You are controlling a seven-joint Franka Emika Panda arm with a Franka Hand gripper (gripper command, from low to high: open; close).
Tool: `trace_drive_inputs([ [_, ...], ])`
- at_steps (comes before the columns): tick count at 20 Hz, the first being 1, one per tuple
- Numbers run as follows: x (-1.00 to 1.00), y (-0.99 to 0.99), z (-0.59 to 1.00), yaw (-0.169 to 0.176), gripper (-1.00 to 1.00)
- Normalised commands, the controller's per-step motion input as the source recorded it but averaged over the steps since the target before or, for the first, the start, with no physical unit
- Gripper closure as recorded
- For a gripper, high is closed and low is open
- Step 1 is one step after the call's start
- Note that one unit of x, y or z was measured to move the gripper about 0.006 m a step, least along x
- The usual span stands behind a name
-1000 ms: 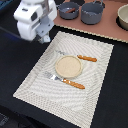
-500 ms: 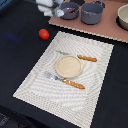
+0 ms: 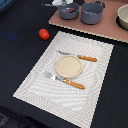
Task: Place the fish, sausage, and tomato into the frying pan.
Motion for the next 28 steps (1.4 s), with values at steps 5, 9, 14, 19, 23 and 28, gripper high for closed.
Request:
trace_drive_inputs([
  [5, 0.43, 0.98, 0.0, 0.0, 1.0],
  [9, 0.28, 0.68, -0.11, 0.0, 1.0],
  [14, 0.0, 0.29, -0.23, 0.0, 1.0],
  [19, -0.12, 0.43, -0.19, 0.027, -1.0],
  [23, -0.1, 0.42, 0.28, 0.023, -1.0],
  [28, -0.35, -0.21, 0.79, -0.003, -1.0],
])
